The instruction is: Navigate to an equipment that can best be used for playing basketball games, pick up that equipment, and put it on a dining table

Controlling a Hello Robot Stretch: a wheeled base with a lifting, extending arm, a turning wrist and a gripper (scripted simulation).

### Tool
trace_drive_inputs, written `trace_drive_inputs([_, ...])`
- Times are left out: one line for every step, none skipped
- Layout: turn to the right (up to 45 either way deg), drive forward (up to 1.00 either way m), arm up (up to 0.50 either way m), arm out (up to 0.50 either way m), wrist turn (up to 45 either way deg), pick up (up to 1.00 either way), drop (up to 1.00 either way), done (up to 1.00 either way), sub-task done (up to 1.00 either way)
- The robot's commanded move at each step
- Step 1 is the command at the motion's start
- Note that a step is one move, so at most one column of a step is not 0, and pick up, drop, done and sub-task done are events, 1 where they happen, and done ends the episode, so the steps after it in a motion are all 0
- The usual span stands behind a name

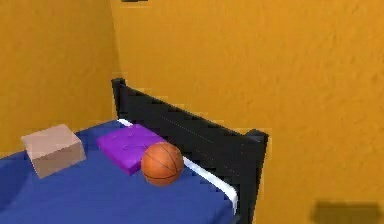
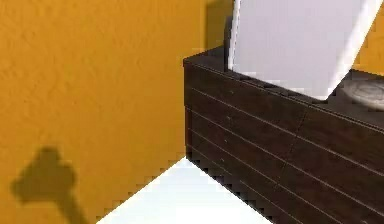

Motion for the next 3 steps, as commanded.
trace_drive_inputs([-45.0, 0.00, 0.00, 0.00, 0.0, 0.00, 0.00, 0.00, 0.00])
trace_drive_inputs([-45.0, 0.00, 0.00, 0.00, 0.0, 0.00, 0.00, 0.00, 0.00])
trace_drive_inputs([45.0, 0.00, 0.00, 0.00, 0.0, 0.00, 0.00, 0.00, 0.00])
